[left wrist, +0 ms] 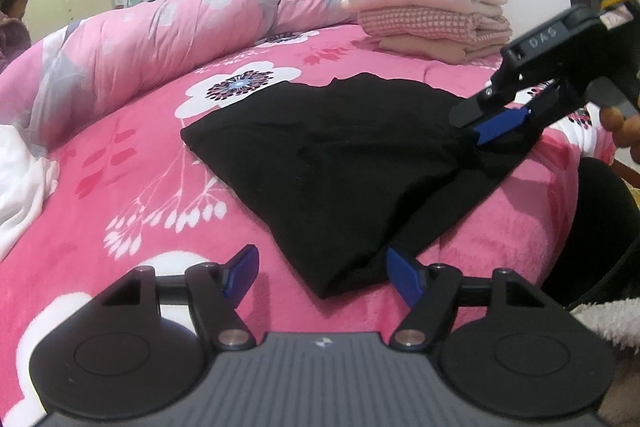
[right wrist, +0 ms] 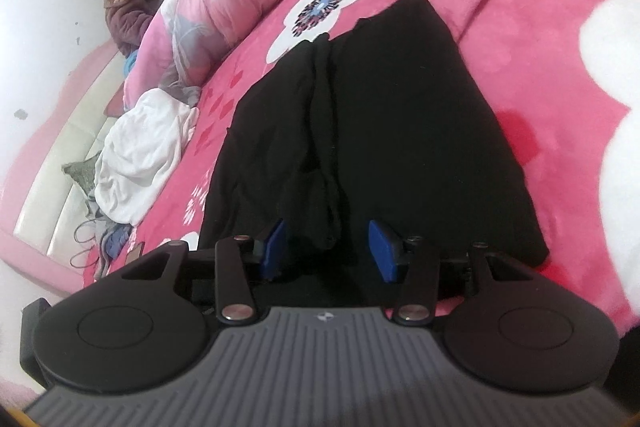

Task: Fold clothes

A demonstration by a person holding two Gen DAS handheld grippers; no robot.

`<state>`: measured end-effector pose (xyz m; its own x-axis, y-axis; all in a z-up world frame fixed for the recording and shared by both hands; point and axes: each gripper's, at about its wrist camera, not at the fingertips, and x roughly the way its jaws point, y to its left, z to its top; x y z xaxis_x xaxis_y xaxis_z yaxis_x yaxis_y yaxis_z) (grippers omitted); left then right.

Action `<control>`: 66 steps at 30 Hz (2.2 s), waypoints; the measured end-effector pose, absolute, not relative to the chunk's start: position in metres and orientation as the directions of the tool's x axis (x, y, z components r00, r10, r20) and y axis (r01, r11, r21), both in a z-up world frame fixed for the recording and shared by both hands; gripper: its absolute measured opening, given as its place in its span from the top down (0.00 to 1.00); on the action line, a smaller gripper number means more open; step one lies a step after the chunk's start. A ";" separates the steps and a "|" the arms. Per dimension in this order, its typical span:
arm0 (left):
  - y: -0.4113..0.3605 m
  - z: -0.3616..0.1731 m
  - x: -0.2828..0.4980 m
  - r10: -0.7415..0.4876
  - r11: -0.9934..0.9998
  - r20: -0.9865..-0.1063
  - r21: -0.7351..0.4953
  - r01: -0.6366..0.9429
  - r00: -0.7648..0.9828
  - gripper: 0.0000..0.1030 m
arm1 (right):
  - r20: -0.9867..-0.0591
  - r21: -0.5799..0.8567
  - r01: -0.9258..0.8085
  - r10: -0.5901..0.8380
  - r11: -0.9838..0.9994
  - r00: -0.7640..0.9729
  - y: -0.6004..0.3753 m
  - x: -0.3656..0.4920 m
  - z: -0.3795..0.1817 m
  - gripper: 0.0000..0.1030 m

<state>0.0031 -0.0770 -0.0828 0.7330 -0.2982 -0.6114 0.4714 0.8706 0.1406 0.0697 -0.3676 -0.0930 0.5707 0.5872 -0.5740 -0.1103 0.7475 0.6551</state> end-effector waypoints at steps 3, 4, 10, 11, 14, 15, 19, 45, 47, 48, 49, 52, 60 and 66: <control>-0.077 -0.084 0.004 -0.299 0.871 -0.613 0.137 0.471 0.731 0.31 | -0.577 0.650 -0.112 0.585 0.751 0.570 -0.368 0.071 -0.091 0.57; -0.077 -0.084 0.004 -0.299 0.872 -0.615 0.135 0.471 0.730 0.30 | -0.580 0.650 -0.110 0.584 0.752 0.568 -0.368 0.071 -0.092 0.57; -0.077 -0.085 0.005 -0.289 0.875 -0.615 0.140 0.463 0.733 0.28 | -0.581 0.637 -0.147 0.597 0.757 0.554 -0.357 0.072 -0.087 0.61; -0.078 -0.085 0.004 -0.287 0.875 -0.614 0.143 0.462 0.735 0.28 | -0.587 0.628 -0.149 0.591 0.764 0.554 -0.356 0.072 -0.086 0.61; -0.078 -0.086 0.004 -0.286 0.876 -0.612 0.144 0.460 0.737 0.28 | -0.607 0.600 -0.152 0.571 0.785 0.554 -0.354 0.071 -0.086 0.62; -0.078 -0.087 0.004 -0.287 0.876 -0.612 0.144 0.460 0.737 0.28 | -0.612 0.592 -0.153 0.565 0.791 0.553 -0.353 0.071 -0.087 0.62; -0.077 -0.088 0.005 -0.288 0.877 -0.614 0.141 0.460 0.735 0.28 | -0.629 0.545 -0.177 0.540 0.819 0.559 -0.344 0.071 -0.086 0.62; -0.084 -0.087 0.004 -0.235 0.881 -0.624 0.187 0.434 0.745 0.24 | -0.544 0.495 -0.202 0.482 0.845 0.687 -0.362 0.059 -0.067 0.96; -0.085 -0.087 0.003 -0.229 0.880 -0.623 0.195 0.432 0.748 0.24 | -0.536 0.490 -0.197 0.471 0.849 0.700 -0.367 0.056 -0.065 0.96; -0.085 -0.086 0.003 -0.226 0.880 -0.623 0.200 0.431 0.749 0.24 | -0.534 0.486 -0.193 0.465 0.852 0.706 -0.369 0.055 -0.064 0.96; -0.085 -0.086 0.002 -0.224 0.880 -0.623 0.202 0.430 0.749 0.24 | -0.533 0.483 -0.189 0.458 0.855 0.712 -0.372 0.054 -0.063 0.96; -0.086 -0.086 0.003 -0.219 0.881 -0.628 0.202 0.428 0.747 0.24 | -0.529 0.480 -0.171 0.439 0.861 0.727 -0.381 0.050 -0.063 0.96; -0.088 -0.085 0.005 -0.212 0.877 -0.632 0.214 0.431 0.745 0.24 | -0.541 0.454 -0.106 0.369 0.884 0.756 -0.406 0.038 -0.071 0.96; -0.093 -0.084 0.006 -0.203 0.873 -0.634 0.227 0.431 0.746 0.24 | -0.541 0.479 -0.088 0.373 0.873 0.754 -0.418 0.038 -0.082 0.96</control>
